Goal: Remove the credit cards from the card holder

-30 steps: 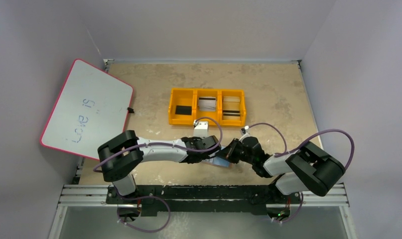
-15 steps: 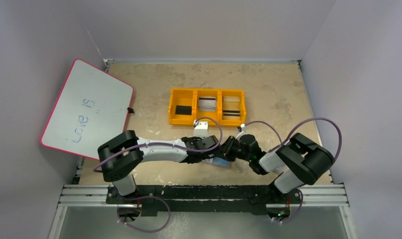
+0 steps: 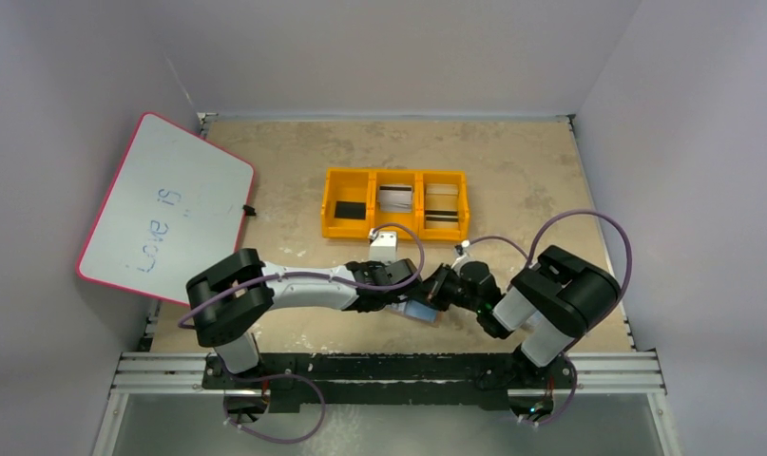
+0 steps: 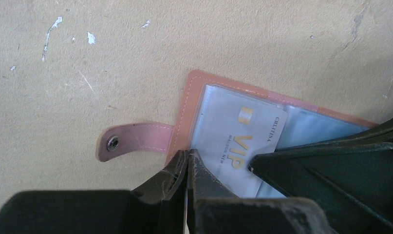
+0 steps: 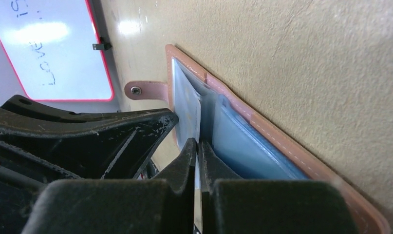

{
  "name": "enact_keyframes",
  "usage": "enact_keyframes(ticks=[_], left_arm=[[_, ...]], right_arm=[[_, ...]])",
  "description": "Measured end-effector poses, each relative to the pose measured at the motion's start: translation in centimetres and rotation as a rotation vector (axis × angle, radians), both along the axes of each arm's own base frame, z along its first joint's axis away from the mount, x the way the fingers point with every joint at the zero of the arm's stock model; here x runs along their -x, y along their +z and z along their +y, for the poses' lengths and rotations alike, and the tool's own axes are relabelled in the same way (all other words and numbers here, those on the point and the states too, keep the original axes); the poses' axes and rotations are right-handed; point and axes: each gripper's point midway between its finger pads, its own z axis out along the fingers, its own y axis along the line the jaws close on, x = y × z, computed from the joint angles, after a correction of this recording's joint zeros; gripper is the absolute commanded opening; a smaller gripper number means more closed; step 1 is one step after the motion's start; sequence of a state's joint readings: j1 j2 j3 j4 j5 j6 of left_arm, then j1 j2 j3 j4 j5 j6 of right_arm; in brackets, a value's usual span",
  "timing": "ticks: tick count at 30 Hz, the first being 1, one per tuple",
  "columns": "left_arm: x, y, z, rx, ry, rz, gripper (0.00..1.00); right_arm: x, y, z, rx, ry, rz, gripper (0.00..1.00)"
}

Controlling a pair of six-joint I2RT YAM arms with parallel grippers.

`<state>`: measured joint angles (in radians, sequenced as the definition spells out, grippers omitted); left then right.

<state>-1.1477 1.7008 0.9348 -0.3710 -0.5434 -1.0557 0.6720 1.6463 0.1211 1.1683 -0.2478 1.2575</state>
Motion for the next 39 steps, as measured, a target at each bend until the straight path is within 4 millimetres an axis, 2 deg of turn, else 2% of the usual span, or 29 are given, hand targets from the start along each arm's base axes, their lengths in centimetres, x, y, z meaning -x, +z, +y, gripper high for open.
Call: enact_keyframes(ticks=[7, 29, 39], left_arm=[[-0.3, -0.2, -0.4, 0.003, 0.004, -0.009, 0.0], [-0.4, -0.1, -0.3, 0.004, 0.013, -0.014, 0.0], [-0.2, 0.4, -0.1, 0.044, 0.011, -0.019, 0.28]], right_arm=[[0.9, 0.0, -0.7, -0.012, -0.001, -0.004, 0.0], [2.0, 0.5, -2.2, 0.036, -0.027, 0.018, 0.0], [1.0, 0.3, -2.3, 0.116, -0.031, 0.016, 0.0]])
